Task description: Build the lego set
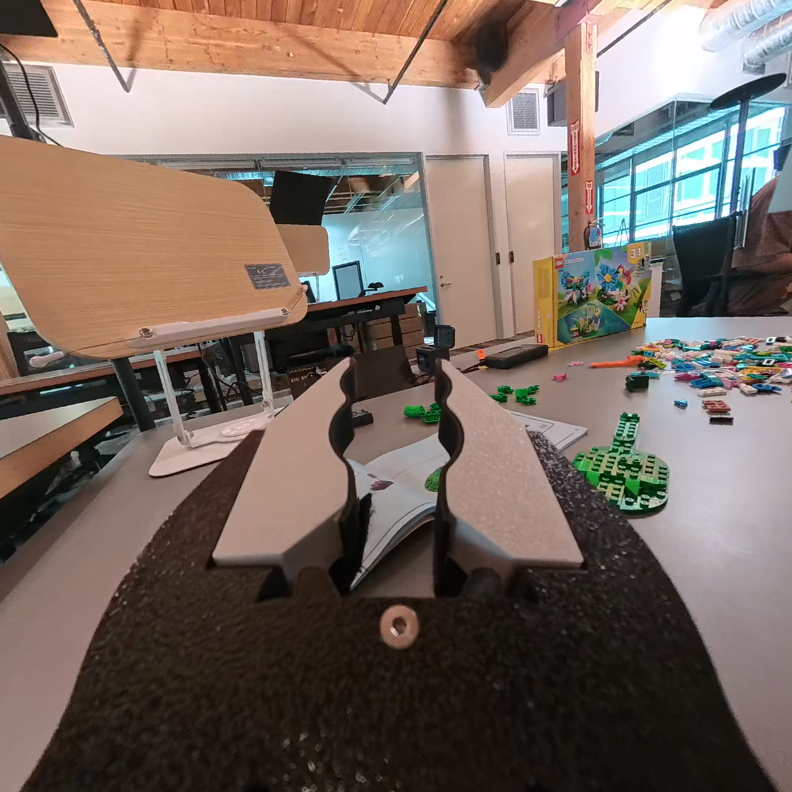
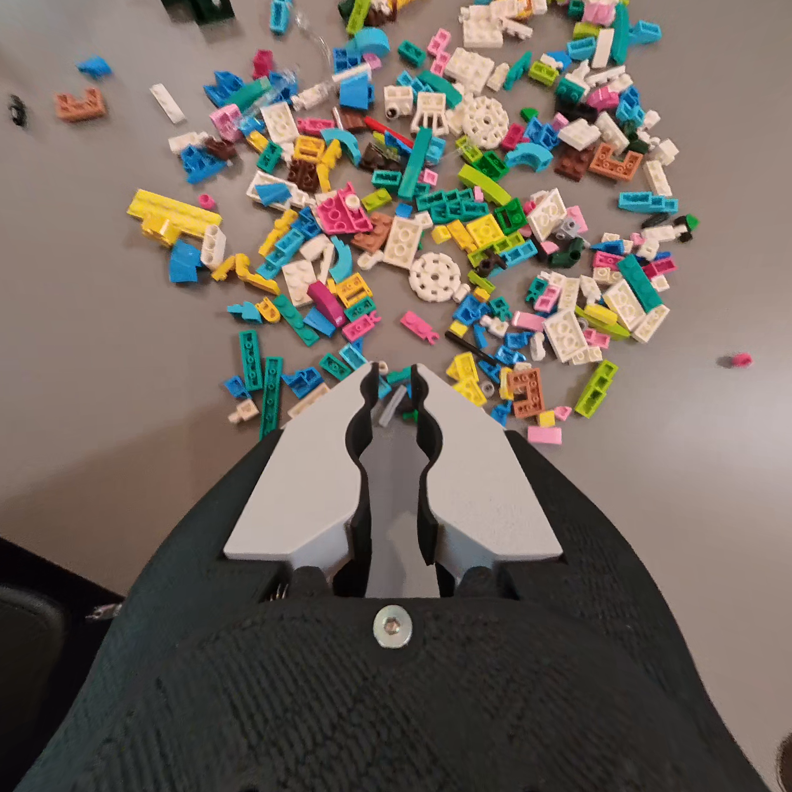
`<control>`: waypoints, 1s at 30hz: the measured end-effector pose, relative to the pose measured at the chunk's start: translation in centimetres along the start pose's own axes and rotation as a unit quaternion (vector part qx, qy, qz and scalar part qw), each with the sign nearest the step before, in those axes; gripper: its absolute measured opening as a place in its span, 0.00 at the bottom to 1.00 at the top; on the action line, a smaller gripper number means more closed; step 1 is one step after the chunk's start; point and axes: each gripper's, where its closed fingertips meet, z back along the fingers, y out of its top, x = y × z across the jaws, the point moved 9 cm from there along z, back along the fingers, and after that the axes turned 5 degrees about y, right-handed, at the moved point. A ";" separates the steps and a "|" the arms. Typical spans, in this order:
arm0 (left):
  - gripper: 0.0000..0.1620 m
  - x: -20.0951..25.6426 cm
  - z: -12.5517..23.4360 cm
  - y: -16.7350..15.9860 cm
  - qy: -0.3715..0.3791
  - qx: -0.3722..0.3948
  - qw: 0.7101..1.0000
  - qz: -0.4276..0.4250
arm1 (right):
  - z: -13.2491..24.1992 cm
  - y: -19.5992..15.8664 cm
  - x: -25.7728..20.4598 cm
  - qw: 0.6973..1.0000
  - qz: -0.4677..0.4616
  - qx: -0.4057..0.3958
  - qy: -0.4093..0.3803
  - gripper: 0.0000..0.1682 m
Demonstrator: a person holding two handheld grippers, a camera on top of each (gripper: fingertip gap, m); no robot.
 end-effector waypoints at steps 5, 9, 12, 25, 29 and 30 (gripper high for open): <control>0.20 0.3 -0.1 0.0 -0.009 -0.002 1.000 -0.009 | 1.5 -1.2 0.9 0.998 0.000 -0.040 -0.052 0.05; 0.17 0.4 -0.2 -0.2 -0.025 -0.007 1.000 -0.005 | 1.7 -1.3 1.0 0.996 0.017 -0.050 -0.067 0.07; 0.13 0.6 -0.3 -0.3 -0.032 -0.012 0.999 -0.011 | 1.1 -0.1 0.4 0.997 0.033 -0.035 -0.062 0.08; 0.03 1.1 -0.3 -0.4 -0.067 -0.024 0.997 -0.011 | -5.7 8.2 -2.0 0.960 0.187 -0.151 0.147 0.18; 0.00 1.5 -0.4 -0.5 -0.081 -0.030 0.996 -0.020 | -6.7 8.8 -1.6 0.956 0.198 -0.155 0.153 0.18; 0.00 1.5 -0.4 -0.5 -0.084 -0.031 0.996 -0.021 | -6.9 8.8 -1.4 0.955 0.198 -0.158 0.154 0.18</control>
